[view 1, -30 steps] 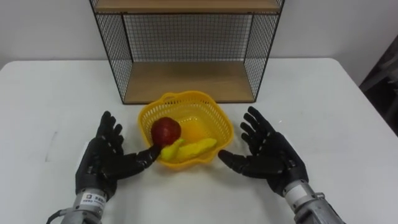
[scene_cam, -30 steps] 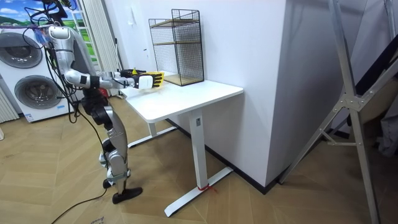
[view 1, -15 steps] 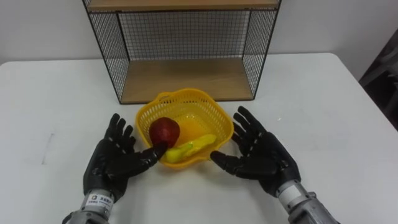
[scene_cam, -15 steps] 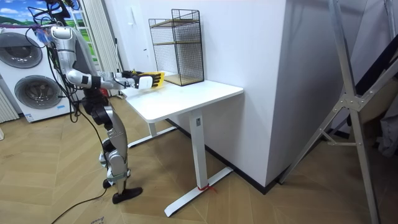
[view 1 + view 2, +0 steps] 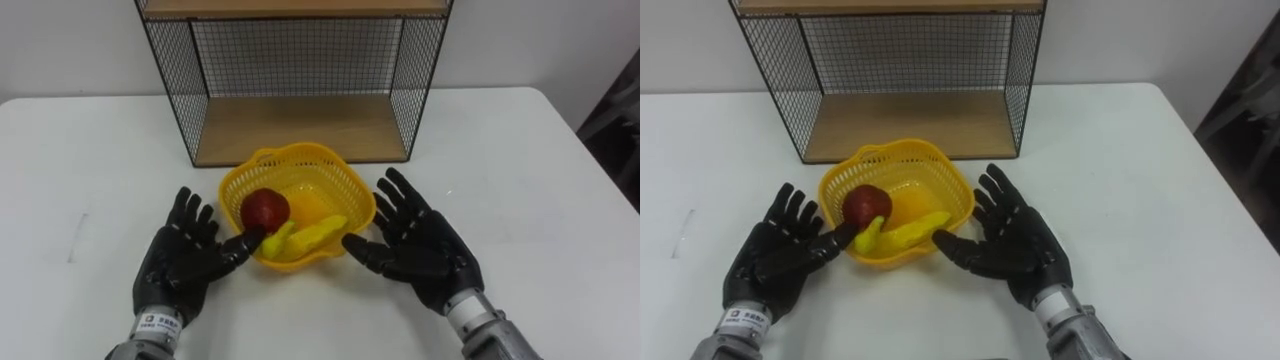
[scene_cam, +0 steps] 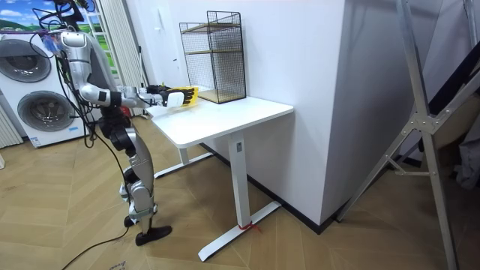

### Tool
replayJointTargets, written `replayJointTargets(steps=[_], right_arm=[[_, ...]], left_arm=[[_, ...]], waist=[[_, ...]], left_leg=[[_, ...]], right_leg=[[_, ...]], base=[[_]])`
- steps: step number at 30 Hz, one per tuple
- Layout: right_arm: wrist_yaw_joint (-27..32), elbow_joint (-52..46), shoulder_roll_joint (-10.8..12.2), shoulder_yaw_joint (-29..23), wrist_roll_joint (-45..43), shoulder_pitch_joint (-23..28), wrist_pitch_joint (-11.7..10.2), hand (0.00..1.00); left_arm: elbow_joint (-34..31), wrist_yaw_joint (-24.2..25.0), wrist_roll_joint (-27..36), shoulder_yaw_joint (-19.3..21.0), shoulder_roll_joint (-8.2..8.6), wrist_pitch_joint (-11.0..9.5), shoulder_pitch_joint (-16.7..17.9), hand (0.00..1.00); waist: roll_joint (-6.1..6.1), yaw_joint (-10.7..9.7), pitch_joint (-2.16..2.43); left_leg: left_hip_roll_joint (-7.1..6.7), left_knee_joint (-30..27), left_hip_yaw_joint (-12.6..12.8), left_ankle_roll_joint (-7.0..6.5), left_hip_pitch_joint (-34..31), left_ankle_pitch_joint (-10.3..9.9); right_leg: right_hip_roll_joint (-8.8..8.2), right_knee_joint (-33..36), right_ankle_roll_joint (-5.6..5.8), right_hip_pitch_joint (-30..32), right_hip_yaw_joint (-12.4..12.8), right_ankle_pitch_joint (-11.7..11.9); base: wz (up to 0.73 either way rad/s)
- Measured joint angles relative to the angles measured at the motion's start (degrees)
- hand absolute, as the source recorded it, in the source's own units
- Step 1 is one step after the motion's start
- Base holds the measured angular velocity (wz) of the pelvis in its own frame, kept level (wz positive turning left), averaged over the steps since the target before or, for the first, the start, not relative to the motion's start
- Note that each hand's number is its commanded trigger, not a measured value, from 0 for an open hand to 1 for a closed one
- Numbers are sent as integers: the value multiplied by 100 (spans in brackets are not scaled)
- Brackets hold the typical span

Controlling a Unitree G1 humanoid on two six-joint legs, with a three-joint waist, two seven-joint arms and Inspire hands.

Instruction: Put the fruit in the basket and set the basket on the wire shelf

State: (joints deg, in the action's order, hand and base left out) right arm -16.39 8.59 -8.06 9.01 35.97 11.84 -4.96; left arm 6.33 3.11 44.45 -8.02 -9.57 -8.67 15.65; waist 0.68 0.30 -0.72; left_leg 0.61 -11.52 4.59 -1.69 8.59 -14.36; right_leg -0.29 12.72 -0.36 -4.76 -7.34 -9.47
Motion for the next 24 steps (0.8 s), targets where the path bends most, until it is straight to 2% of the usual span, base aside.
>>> replayJointTargets(steps=[24], right_arm=[[-134, 194, 12, 0, -1, -2, 4, 0]], left_arm=[[-2, 0, 113, 13, 114, 60, -1, 0]], waist=[[27, 17, -3]], left_leg=[[54, 11, -12, 5, -1, -1]], right_leg=[[22, -1, -21, -14, 5, 12]], base=[[0]])
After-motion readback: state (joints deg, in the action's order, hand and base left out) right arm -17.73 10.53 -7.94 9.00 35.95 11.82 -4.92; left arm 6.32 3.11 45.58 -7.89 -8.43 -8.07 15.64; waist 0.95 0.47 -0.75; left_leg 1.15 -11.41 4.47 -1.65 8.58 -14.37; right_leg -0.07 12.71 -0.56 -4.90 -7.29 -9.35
